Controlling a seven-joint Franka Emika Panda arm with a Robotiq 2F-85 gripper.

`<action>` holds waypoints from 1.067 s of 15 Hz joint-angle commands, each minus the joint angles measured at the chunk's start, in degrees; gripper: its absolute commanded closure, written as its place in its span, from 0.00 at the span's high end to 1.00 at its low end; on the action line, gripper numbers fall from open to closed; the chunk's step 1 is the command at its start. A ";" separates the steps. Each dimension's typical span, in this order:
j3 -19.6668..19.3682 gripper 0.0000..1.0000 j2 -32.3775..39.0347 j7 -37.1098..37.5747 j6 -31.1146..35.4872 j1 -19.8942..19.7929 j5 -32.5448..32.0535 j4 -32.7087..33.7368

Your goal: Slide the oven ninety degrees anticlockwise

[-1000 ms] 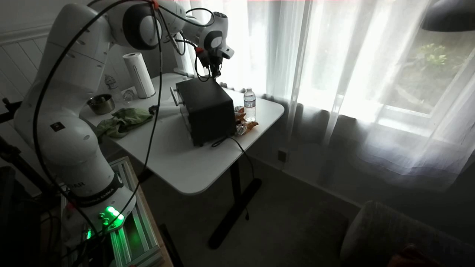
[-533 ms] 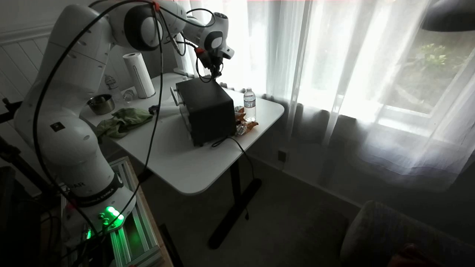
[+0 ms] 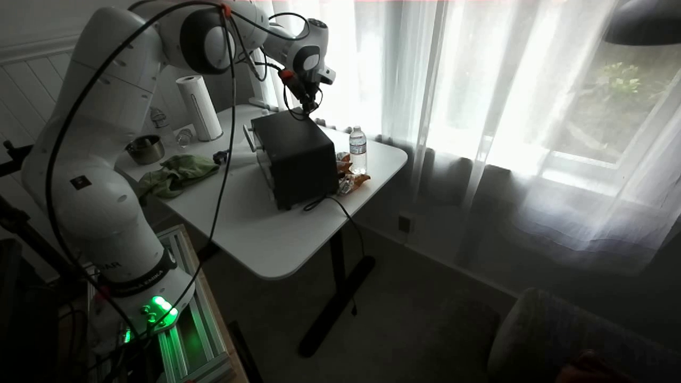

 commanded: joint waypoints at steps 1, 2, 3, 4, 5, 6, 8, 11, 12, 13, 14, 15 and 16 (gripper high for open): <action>3.44 0.00 -0.06 -4.82 -2.67 -0.84 3.25 -4.09; 3.63 0.00 -0.21 -5.46 -3.06 -1.00 3.35 -4.37; 0.82 0.00 0.25 -3.02 -0.25 -0.43 0.96 -0.02; 0.77 0.01 0.26 -3.19 0.06 -0.49 0.93 -0.01; 0.60 0.01 0.34 -3.17 0.41 -0.46 0.89 0.00; 0.51 0.01 0.39 -3.16 0.57 -0.48 0.87 0.00; 0.47 0.01 0.48 -3.15 0.71 -0.50 0.86 0.06; 0.76 0.00 0.78 -3.34 -2.52 -0.42 0.65 0.77; 0.87 0.00 0.62 -4.00 -3.91 -0.28 0.15 0.57; 1.63 0.00 0.43 -5.25 -6.54 -0.67 0.48 0.41; 1.79 0.00 0.24 -6.12 -8.04 -0.76 0.35 0.20; 2.03 0.00 -0.11 -6.64 -8.85 -0.86 0.75 -0.26; 2.05 0.00 -0.21 -7.02 -9.81 -0.83 0.76 -0.31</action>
